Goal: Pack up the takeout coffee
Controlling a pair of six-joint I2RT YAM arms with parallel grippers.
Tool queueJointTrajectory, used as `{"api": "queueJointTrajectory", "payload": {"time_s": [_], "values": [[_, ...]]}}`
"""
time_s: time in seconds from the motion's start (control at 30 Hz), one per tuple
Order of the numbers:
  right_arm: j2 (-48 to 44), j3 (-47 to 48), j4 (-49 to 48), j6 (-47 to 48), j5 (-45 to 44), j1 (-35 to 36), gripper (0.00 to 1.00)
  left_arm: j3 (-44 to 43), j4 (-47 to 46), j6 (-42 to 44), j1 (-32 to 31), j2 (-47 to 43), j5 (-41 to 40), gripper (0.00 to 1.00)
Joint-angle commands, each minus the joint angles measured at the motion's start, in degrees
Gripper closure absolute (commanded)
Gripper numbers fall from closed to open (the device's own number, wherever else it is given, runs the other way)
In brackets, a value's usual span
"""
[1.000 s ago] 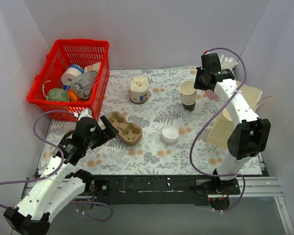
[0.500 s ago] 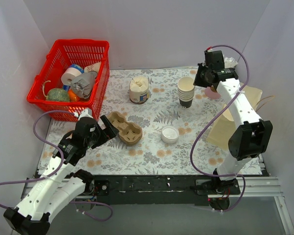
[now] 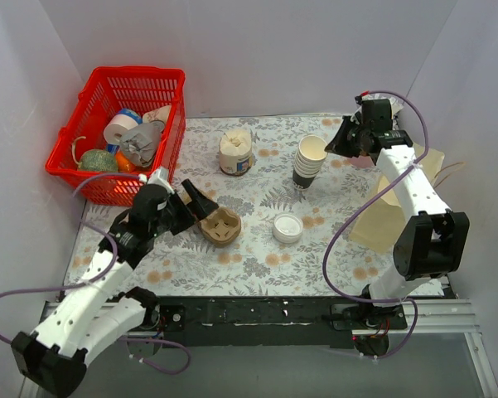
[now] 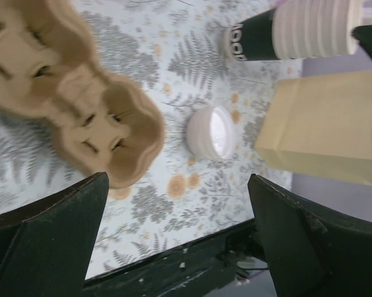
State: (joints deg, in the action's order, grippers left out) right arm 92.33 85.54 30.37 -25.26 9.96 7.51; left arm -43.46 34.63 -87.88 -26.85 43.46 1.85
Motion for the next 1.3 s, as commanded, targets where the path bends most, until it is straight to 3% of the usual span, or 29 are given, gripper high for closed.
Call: {"api": "queueJointTrajectory", "payload": {"time_s": [0.0,0.2,0.33,0.57,0.8,1.27], "values": [[-3.22,-0.99,-5.5,-1.11,4.11,-0.21,0.99,-6.35,-17.72,-0.89,-0.04,12.3,11.51,0.02],[-1.55,-0.46,-4.09,-0.32,5.6,-0.21,0.99,-17.76,-36.02,-7.12,-0.48,33.94,21.34,0.02],[-0.93,-0.55,-4.97,-1.46,7.62,-0.21,0.99,-28.13,-36.65,-7.84,-1.8,51.15,22.5,0.02],[1.09,-0.02,-4.44,-1.46,8.68,-0.3,0.99,-37.12,-39.38,-9.68,-3.21,64.36,24.69,0.02],[1.88,-0.72,-4.27,-0.5,8.41,-0.21,0.99,-36.17,-46.13,-12.41,-4.09,66.58,26.98,0.02],[1.88,-0.28,-4.44,-0.67,9.64,-0.21,0.99,-38.8,-44.12,-10.83,-5.14,71.14,26.72,0.02]]}}
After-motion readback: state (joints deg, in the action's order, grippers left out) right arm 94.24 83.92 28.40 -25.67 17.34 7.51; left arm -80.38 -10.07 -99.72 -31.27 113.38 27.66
